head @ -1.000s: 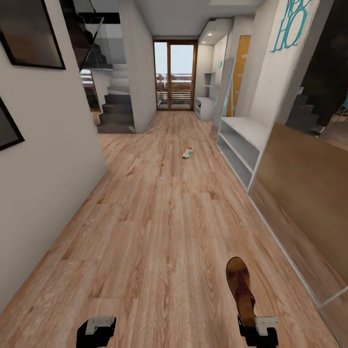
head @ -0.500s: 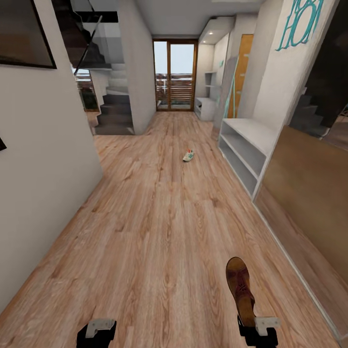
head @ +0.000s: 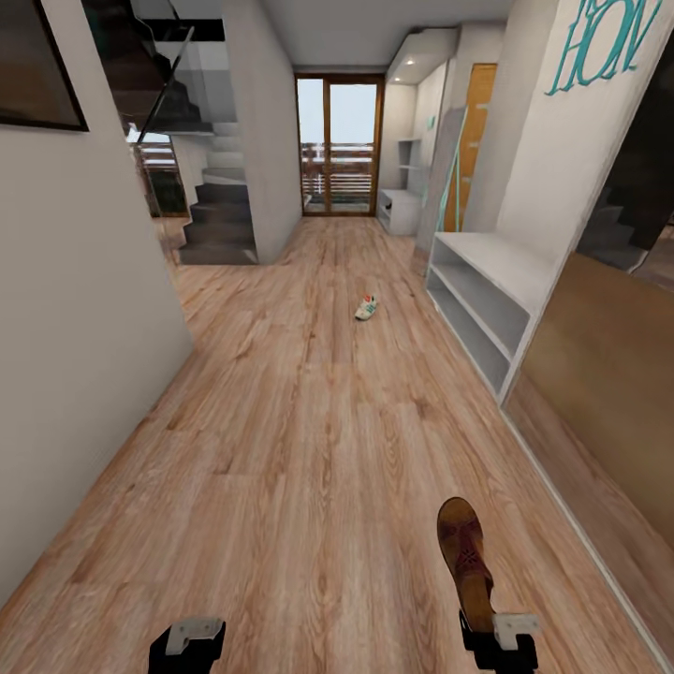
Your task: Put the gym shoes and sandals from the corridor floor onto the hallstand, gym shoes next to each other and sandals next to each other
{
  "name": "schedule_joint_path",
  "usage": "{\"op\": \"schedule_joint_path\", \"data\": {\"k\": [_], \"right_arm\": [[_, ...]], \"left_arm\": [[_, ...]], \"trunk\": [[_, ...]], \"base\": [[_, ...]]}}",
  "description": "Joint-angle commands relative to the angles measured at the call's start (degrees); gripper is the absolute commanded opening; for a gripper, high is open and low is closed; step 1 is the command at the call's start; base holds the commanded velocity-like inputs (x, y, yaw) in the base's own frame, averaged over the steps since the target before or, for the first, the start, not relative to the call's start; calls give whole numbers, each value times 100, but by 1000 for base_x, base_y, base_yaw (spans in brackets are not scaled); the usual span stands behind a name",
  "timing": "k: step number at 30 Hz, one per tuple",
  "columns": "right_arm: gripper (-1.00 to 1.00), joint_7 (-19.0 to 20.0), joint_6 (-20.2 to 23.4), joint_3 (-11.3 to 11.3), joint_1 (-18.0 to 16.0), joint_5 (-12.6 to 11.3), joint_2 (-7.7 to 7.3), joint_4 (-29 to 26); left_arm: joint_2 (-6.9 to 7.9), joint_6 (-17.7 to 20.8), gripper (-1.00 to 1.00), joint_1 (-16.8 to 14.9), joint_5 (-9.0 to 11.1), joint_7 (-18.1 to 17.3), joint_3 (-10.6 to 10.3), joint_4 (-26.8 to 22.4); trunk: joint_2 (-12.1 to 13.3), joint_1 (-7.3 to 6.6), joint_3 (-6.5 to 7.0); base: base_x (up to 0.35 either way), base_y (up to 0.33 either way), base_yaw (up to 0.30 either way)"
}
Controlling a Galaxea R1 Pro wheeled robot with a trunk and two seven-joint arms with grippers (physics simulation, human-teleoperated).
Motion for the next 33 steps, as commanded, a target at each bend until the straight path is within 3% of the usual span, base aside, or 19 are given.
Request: {"op": "schedule_joint_path", "data": {"k": [1,33], "right_arm": [[-100,-26,-13,-15,-4,34,1,4],[-100,-26,-13,-15,-4,34,11,12]], "left_arm": [[-4,-20,100,-4,-41,-41,49,3],[-3,-20,100,-4,-43,-41,48,12]], "trunk": [[-2,2,-5],[-2,2,-5]], "base": [[331,0,0],[331,0,0]]}}
